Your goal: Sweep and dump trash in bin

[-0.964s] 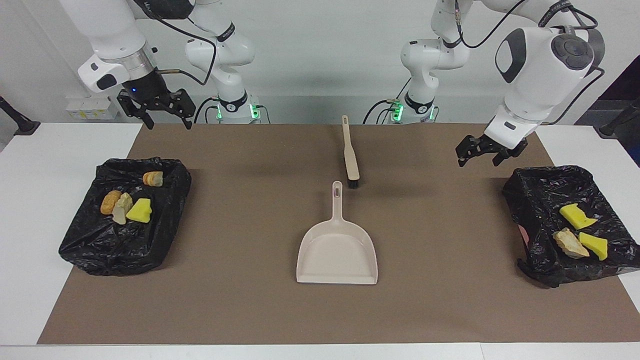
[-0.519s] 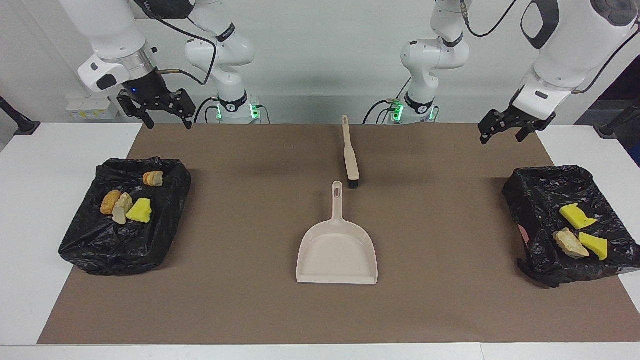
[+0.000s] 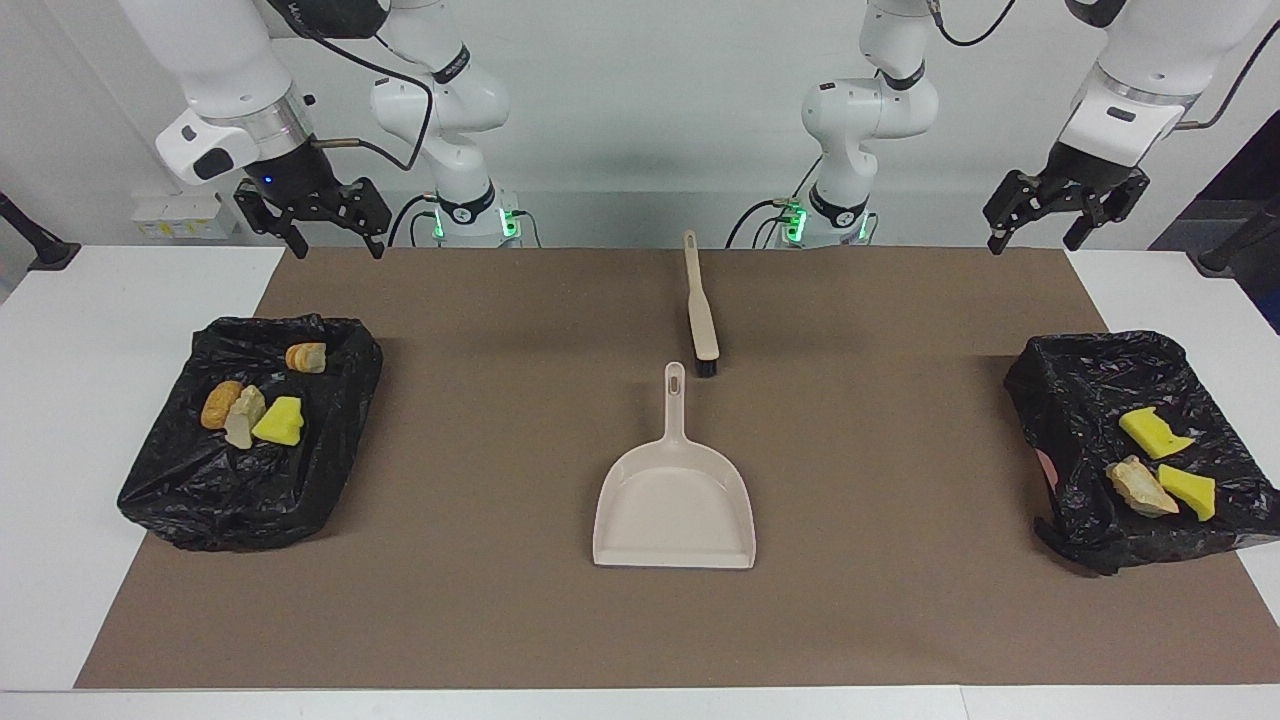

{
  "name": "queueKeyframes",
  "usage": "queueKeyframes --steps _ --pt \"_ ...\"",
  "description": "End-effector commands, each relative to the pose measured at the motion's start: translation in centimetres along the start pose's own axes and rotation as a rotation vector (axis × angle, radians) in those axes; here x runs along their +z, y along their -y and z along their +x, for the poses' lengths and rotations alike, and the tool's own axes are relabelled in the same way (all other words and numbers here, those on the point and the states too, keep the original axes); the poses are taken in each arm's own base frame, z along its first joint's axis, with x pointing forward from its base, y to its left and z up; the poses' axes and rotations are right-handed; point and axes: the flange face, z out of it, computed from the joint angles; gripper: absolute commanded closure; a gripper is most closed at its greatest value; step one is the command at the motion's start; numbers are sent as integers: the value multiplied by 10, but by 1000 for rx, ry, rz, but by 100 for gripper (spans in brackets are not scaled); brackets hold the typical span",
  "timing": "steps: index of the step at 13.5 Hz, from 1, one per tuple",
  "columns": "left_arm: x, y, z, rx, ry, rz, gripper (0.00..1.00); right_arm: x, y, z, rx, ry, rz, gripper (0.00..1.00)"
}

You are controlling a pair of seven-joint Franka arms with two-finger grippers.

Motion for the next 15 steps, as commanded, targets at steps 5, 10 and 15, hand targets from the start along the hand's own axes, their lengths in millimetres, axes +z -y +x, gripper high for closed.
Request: queueKeyframes --steps 5,10,15 --pt "-9 5 -14 7 -6 -7 0 -3 -3 -3 -16 4 6 0" --pt "-10 2 -16 5 -15 -7 0 -3 -28 -1 31 0 -7 0" --pt "-10 1 -16 5 -18 -7 0 21 -59 8 -19 -75 -25 0"
